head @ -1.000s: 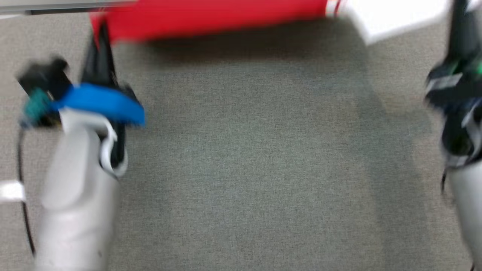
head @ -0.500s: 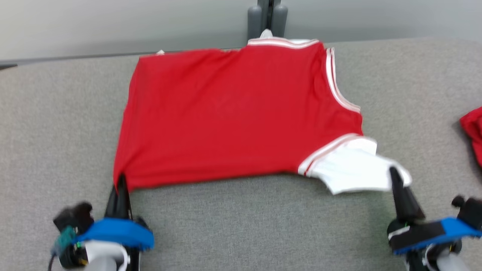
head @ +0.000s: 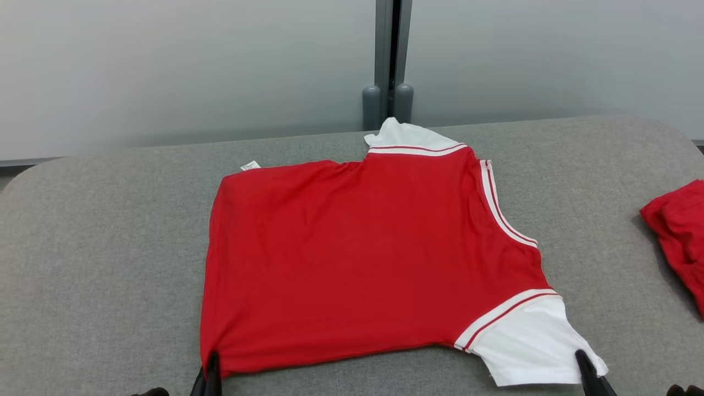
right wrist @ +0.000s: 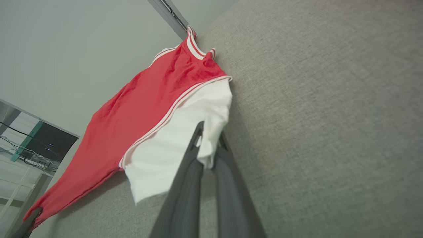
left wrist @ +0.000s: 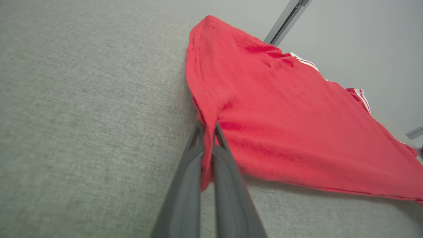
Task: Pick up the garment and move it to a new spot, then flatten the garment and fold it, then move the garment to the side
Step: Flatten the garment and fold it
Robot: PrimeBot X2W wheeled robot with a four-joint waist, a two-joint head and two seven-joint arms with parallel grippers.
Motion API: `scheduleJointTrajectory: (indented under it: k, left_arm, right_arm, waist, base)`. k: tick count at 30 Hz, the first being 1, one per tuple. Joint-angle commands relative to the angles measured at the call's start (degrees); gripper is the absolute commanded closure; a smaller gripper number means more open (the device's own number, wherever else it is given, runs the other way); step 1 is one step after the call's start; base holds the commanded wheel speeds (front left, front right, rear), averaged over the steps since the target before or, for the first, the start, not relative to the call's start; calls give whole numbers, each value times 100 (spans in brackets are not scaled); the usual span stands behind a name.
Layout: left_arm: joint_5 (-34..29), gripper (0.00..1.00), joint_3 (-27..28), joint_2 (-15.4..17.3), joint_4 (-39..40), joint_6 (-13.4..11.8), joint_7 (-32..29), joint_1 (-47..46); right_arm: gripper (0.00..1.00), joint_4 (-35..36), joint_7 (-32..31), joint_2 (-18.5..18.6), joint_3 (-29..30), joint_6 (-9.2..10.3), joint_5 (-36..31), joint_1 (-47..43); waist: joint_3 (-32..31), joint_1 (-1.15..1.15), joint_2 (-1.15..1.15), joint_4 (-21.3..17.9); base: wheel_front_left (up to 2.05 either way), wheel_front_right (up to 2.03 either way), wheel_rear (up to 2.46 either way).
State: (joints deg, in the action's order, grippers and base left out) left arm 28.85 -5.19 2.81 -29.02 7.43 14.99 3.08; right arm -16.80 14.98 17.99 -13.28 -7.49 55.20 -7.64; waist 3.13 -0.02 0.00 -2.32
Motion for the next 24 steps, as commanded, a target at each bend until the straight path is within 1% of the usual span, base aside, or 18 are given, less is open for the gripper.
scheduleJointTrajectory:
  k: [1, 5, 9, 12, 17, 24]
  left_arm:
    - [-48, 100, -26, 17, 44, 5, 26, 38]
    - [-142, 100, -145, 13, 199, 6, 26, -148]
    - [-206, 100, -295, 16, 276, 6, 25, -555]
    - [-171, 100, -324, 12, 213, 2, 25, -887]
    - [-41, 100, -343, 11, 10, -152, 25, -1446]
    - [-2, 100, -400, 14, -311, -421, 25, -2183]
  right_arm:
    - [100, 60, 26, 47, 55, 0, 17, -76]
    - [100, 216, 25, -16, 136, 0, 33, 65]
    - [100, 282, 25, -111, 90, 0, 84, 637]
    - [100, 181, 25, -161, 37, 0, 85, 1097]
    - [100, -268, 25, -240, 80, 0, 160, 1945]
    - [100, -913, 24, -235, 274, 0, 42, 2951]
  waist:
    - [-20, 2, 0, 32]
    - [21, 2, 0, 81]
    - [253, 2, 0, 121]
    - [438, 2, 0, 133]
    - [783, 2, 0, 156]
    - [1205, 2, 0, 220]
  base:
    - [0, 0, 0]
    - [0, 0, 0]
    - [0, 0, 0]
    - [0, 0, 0]
    - [0, 0, 0]
    - [0, 0, 0]
